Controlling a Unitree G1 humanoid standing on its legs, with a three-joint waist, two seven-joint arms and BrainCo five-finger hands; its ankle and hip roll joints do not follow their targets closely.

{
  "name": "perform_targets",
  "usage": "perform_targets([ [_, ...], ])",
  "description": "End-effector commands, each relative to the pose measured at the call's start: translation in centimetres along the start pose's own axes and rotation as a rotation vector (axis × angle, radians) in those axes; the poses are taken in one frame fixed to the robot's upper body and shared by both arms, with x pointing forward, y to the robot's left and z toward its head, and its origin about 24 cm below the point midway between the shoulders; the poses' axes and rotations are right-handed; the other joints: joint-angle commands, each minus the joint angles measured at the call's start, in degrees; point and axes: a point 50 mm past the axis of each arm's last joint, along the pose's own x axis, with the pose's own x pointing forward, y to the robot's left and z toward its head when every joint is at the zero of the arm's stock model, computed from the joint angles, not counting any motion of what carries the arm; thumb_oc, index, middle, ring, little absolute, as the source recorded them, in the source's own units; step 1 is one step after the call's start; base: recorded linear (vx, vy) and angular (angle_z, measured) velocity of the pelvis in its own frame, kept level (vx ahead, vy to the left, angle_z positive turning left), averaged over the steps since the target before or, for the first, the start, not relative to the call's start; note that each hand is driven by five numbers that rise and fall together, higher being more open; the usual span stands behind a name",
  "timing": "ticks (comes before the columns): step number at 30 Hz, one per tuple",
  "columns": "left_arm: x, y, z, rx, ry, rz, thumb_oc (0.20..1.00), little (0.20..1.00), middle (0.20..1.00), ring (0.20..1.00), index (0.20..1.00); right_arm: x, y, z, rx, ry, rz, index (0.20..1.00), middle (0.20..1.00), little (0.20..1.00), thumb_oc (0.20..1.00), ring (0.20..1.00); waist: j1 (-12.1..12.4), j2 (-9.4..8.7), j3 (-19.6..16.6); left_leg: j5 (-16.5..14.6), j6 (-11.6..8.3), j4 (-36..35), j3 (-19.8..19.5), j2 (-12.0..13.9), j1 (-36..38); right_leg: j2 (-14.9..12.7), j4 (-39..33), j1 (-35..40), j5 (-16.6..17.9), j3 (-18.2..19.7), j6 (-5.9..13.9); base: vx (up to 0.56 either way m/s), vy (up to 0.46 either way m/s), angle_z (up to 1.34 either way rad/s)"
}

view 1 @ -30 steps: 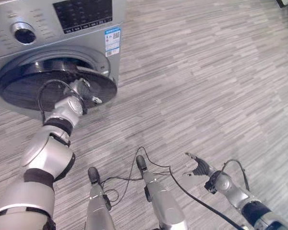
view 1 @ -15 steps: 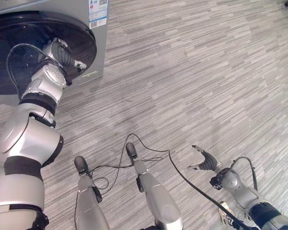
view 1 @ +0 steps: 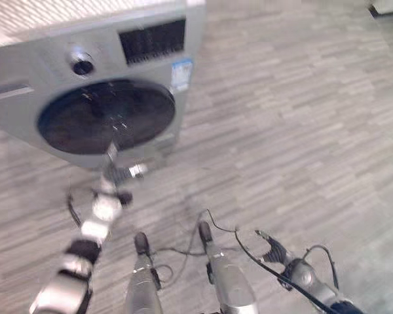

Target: Grab the laundry basket,head to the washer,open it,put in the laundry and shut it.

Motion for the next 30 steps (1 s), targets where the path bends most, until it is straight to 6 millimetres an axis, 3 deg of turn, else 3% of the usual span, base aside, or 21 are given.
perform_targets([
  [1, -1.7, 0.5, -2.4, 0.007, 0.032, -0.102, 1.0, 1.0, 1.0, 1.0, 1.0, -0.6, 0.9, -2.0, 0.001, 0.073, 0.022, 1.0, 1.0, 1.0, 1.0, 1.0, 2.3, -1.29, -4.8, -3.9, 0.83, 5.7, -2.0, 1.1, -2.6, -2.6, 9.3, 0.1, -8.4, -3.3, 2.07, 0.1, -0.077, 0.23],
  [2, -1.8, 0.5, -2.4, 0.007, 0.033, -0.103, 1.0, 1.0, 1.0, 1.0, 1.0, -0.7, 0.9, -2.0, 0.001, 0.074, 0.023, 1.0, 1.0, 1.0, 1.0, 1.0, 2.2, -1.3, -4.8, -3.8, 0.81, 5.6, -2.0, 1.1, -2.5, -2.6, 9.2, 0.2, -8.4, -3.4, 2.06, 0.06, -0.066, 0.3],
  [3, -2.8, 0.5, -3.8, -0.008, 0.081, -0.123, 1.0, 1.0, 1.0, 1.0, 1.0, -0.7, 1.3, -2.3, 0.007, 0.085, 0.029, 1.0, 1.0, 1.0, 1.0, 1.0, 2.8, -1.15, -5.3, -3.7, 0.76, 5.3, -2.5, 1.1, -1.7, -2.6, 9.4, 1.0, -8.7, -4.0, 1.97, 0.07, -0.112, 0.32],
  [4, -4.8, 0.7, -6.7, -0.049, 0.198, -0.132, 1.0, 1.0, 1.0, 1.0, 1.0, -1.0, 2.1, -3.2, 0.03, 0.13, 0.045, 1.0, 1.0, 1.0, 1.0, 1.0, 4.1, -0.66, -6.5, -3.2, 0.77, 4.4, -3.6, 1.0, -0.5, -2.3, 9.7, 2.3, -9.1, -4.8, 1.81, 0.07, -0.112, 0.31],
  [5, -4.9, 0.7, -6.7, -0.049, 0.199, -0.132, 1.0, 1.0, 1.0, 1.0, 1.0, -1.0, 2.2, -3.2, 0.029, 0.13, 0.046, 1.0, 1.0, 1.0, 1.0, 1.0, 4.0, -0.67, -6.4, -3.1, 0.76, 4.4, -3.7, 1.0, -0.4, -2.4, 9.7, 2.5, -9.2, -4.9, 1.8, 0.06, -0.106, 0.25],
  [8, -7.6, 1.2, -9.7, -0.081, 0.32, -0.134, 1.0, 1.0, 1.0, 1.0, 1.0, -1.4, 3.7, -4.5, 0.05, 0.2, 0.076, 1.0, 1.0, 1.0, 1.0, 1.0, 6.1, 0.02, -7.8, -2.5, 0.76, 3.6, -5.6, 0.5, 1.2, -2.0, 10.1, 5.0, -10.0, -7.2, 1.49, 0.01, -0.12, 0.36],
  [9, -8.8, 1.3, -11.0, -0.094, 0.382, -0.111, 1.0, 1.0, 1.0, 1.0, 1.0, -2.1, 5.4, -5.7, 0.079, 0.273, 0.105, 1.0, 1.0, 1.0, 1.0, 1.0, 7.6, 0.52, -8.6, -2.2, 0.84, 3.4, -6.9, 0.1, 2.0, -1.8, 10.3, 6.6, -10.7, -8.7, 1.12, 0.01, -0.099, 0.48],
  [12, -9.5, 1.5, -11.8, -0.089, 0.417, -0.108, 1.0, 1.0, 1.0, 1.0, 1.0, -2.3, 6.1, -6.0, 0.086, 0.296, 0.118, 1.0, 1.0, 1.0, 1.0, 1.0, 8.1, 0.75, -8.9, -2.0, 0.81, 3.1, -7.8, -0.2, 2.6, -1.8, 10.1, 7.9, -11.0, -9.9, 0.96, 0.01, -0.075, 0.5],
  [13, -11.4, 2.0, -13.7, -0.077, 0.518, -0.091, 1.0, 1.0, 1.0, 1.0, 1.0, -3.2, 8.0, -7.0, 0.122, 0.364, 0.162, 1.0, 1.0, 1.0, 1.0, 1.0, 10.1, 1.25, -10.4, -1.8, 0.79, 3.0, -9.6, -0.7, 3.7, -1.7, 9.5, 10.4, -11.9, -12.5, 0.6, 0.0, -0.08, 0.47],
  [16, -13.1, 2.5, -15.1, -0.073, 0.602, -0.078, 1.0, 1.0, 1.0, 1.0, 1.0, -4.0, 9.3, -7.7, 0.151, 0.419, 0.192, 1.0, 1.0, 1.0, 1.0, 1.0, 11.4, 1.74, -11.5, -1.6, 0.67, 2.7, -11.2, -1.3, 4.4, -1.6, 8.5, 12.9, -12.5, -14.7, 0.21, -0.02, -0.069, 0.51],
  [22, -14.2, 2.9, -16.1, -0.057, 0.654, -0.044, 1.0, 1.0, 1.0, 1.0, 1.0, -4.5, 10.2, -8.0, 0.182, 0.454, 0.201, 1.0, 1.0, 1.0, 1.0, 1.0, 12.6, 1.95, -12.5, -1.1, 0.16, 2.0, -12.6, -1.4, 5.0, -1.4, 7.5, 14.9, -13.4, -16.8, -0.23, -0.03, -0.021, 0.31],
  [25, -16.3, 2.5, -17.9, -0.122, 0.806, 0.047, 1.0, 1.0, 1.0, 1.0, 1.0, -4.9, 11.5, -8.0, 0.243, 0.49, 0.213, 1.0, 1.0, 1.0, 1.0, 1.0, 14.0, 1.83, -14.7, -0.2, -0.66, 0.2, -14.0, -1.1, 6.0, -0.9, 5.5, 17.4, -14.3, -18.9, -0.84, -0.04, -0.033, 0.25],
  [30, -16.4, 1.8, -18.1, -0.17, 0.825, 0.063, 1.0, 1.0, 1.0, 1.0, 1.0, -5.2, 11.9, -8.2, 0.247, 0.512, 0.226, 1.0, 1.0, 1.0, 1.0, 1.0, 14.2, 1.96, -15.6, 0.2, -0.97, -0.4, -14.6, -1.2, 6.4, -0.8, 4.8, 18.5, -14.6, -19.9, -1.25, -0.01, -0.001, 0.12],
])
